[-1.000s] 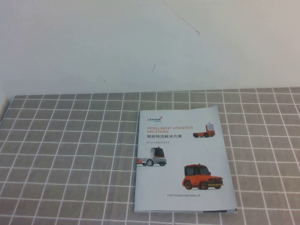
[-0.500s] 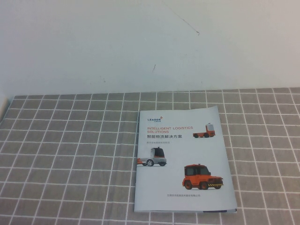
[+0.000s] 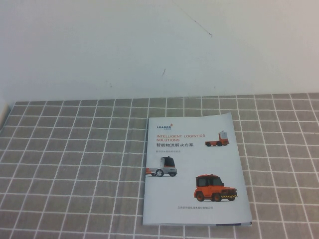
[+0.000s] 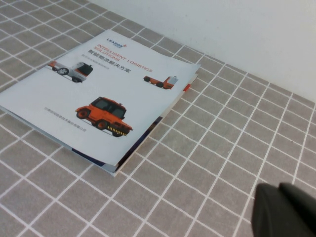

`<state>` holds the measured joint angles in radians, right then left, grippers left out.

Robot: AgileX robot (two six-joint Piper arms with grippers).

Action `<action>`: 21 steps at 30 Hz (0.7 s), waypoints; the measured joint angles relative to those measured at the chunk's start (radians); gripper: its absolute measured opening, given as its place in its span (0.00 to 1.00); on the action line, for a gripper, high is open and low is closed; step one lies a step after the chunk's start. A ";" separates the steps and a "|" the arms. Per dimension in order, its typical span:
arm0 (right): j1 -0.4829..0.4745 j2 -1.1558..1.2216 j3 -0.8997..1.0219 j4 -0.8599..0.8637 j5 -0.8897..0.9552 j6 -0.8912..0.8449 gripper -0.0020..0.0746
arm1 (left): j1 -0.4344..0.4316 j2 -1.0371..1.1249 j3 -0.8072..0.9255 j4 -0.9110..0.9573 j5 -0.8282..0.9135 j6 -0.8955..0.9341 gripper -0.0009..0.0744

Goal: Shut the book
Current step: 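Close the open booklet and leave it lying on the table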

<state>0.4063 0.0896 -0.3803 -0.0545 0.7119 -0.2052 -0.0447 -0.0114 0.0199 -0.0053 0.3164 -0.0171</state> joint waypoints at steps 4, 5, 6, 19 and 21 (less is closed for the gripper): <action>0.000 0.000 0.000 0.000 0.000 0.000 0.02 | 0.000 0.000 0.000 -0.004 0.000 0.002 0.01; 0.000 0.000 0.000 0.000 0.000 0.000 0.02 | 0.000 0.000 0.000 -0.004 0.000 0.002 0.01; 0.000 0.000 0.000 0.000 0.000 0.000 0.02 | 0.000 0.000 0.000 -0.004 0.000 0.002 0.01; 0.000 -0.002 0.002 0.000 0.000 0.000 0.02 | 0.000 0.000 -0.001 -0.004 0.002 0.002 0.01; -0.004 -0.004 0.007 0.003 -0.004 0.000 0.02 | 0.000 0.000 -0.001 -0.004 0.002 0.002 0.01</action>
<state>0.4023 0.0860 -0.3729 -0.0518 0.7074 -0.2052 -0.0447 -0.0114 0.0184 -0.0089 0.3182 -0.0149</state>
